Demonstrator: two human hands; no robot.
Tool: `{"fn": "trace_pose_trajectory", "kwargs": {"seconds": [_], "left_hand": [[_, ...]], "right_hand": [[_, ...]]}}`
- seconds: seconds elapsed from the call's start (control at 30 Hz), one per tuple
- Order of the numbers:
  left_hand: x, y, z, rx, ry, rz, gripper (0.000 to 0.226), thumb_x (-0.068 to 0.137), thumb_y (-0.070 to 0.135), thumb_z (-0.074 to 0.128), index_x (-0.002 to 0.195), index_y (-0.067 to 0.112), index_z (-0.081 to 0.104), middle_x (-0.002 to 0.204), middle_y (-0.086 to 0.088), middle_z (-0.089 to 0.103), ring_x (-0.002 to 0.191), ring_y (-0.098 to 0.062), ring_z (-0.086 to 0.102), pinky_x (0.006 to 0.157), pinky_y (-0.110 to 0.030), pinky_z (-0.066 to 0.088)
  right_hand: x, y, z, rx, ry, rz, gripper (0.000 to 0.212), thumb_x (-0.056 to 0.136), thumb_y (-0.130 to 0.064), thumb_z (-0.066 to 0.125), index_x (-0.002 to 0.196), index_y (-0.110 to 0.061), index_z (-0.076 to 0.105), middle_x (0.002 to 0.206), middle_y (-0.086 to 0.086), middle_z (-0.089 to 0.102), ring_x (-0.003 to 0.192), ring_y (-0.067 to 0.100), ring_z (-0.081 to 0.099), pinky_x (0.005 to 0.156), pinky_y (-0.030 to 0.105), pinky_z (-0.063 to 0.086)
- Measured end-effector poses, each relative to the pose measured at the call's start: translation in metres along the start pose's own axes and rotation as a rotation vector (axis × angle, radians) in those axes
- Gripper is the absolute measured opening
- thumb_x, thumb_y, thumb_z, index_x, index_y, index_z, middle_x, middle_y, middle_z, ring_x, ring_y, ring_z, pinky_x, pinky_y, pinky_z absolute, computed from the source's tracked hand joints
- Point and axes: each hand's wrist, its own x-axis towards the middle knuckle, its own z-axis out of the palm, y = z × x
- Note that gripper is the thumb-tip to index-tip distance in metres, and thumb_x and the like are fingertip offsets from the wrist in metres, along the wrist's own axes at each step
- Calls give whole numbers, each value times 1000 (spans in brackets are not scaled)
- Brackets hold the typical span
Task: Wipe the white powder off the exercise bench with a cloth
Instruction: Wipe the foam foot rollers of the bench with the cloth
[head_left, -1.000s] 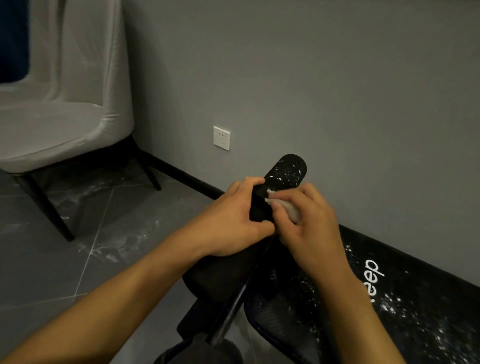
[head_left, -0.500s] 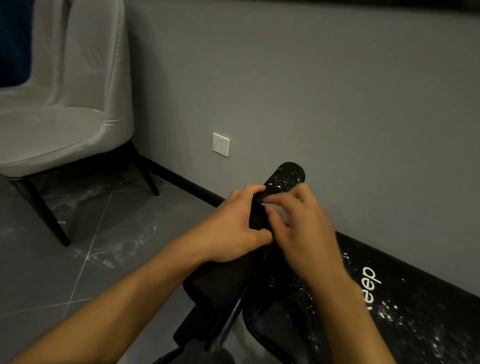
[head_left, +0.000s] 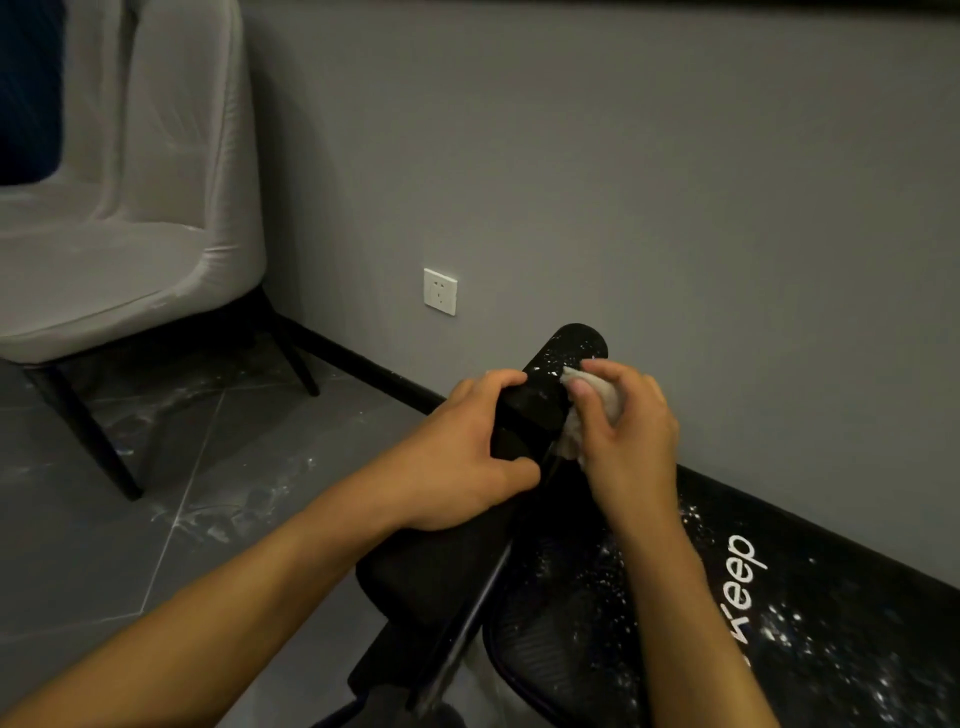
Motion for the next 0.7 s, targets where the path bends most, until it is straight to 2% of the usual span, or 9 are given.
{"fn": "trace_pose_trajectory", "kwargs": {"seconds": [0.13,0.2,0.3,0.33,0.4,0.47,0.5,0.63,0.7], "left_hand": [[1,2,-1,9,-7,-3,90,66,47,64,148,40,28,135,13,40,122,-7,48,107,-34,46],[1,3,-2,11,-12,-9,89,67,47,65,148,39,28,136,12,39,122,-8,48,106,-35,47],[2,4,-1,19,-5,-8,89,66,47,65,147,39,30,135,12,40,121,-7,49,107,-34,46],[2,4,0,18,1,-5,90,65,49,65,147,40,31,134,13,40,121,-6,49,107,-33,46],[4,3,0,29,10,1,92,59,56,62,145,41,31,133,14,40,120,-5,49,106,-32,46],[5,2,1,48,13,7,92,57,59,59,144,43,32,132,15,40,118,-5,50,105,-32,47],[6,2,1,50,14,10,92,57,59,58,143,43,32,131,15,40,118,-5,50,104,-31,47],[6,2,1,31,12,16,87,64,50,64,144,42,32,128,16,39,112,-1,50,102,-30,49],[5,2,1,34,17,16,88,62,53,63,144,43,32,129,17,39,112,-1,50,101,-28,48]], "right_hand": [[8,1,-10,52,-251,-83,11,97,-22,63,103,-29,70,104,-12,59,93,-5,60,76,5,44],[13,7,-12,-3,-224,-92,11,97,-24,63,100,-32,70,104,-12,59,94,-3,58,78,4,42],[13,10,-3,-97,-65,-35,12,99,-26,60,107,-32,66,107,-10,56,95,-3,54,79,5,41],[12,11,-3,-82,-74,-33,12,99,-26,60,107,-33,65,106,-12,57,96,-4,55,80,7,43],[13,12,-11,5,-197,-69,11,97,-26,62,104,-33,67,104,-15,61,98,-4,58,80,11,48],[14,10,-21,67,-336,-103,13,96,-23,64,103,-31,71,103,-15,64,98,-2,61,80,11,48],[16,11,-22,47,-343,-120,13,96,-23,64,103,-31,72,102,-16,64,98,-3,61,81,9,46],[17,7,-4,-123,-136,-112,16,99,-23,59,111,-28,69,103,-17,51,96,-11,52,79,-2,38],[18,5,1,-137,-122,-85,18,100,-25,57,114,-27,68,104,-14,50,95,-9,51,76,-3,38]]}}
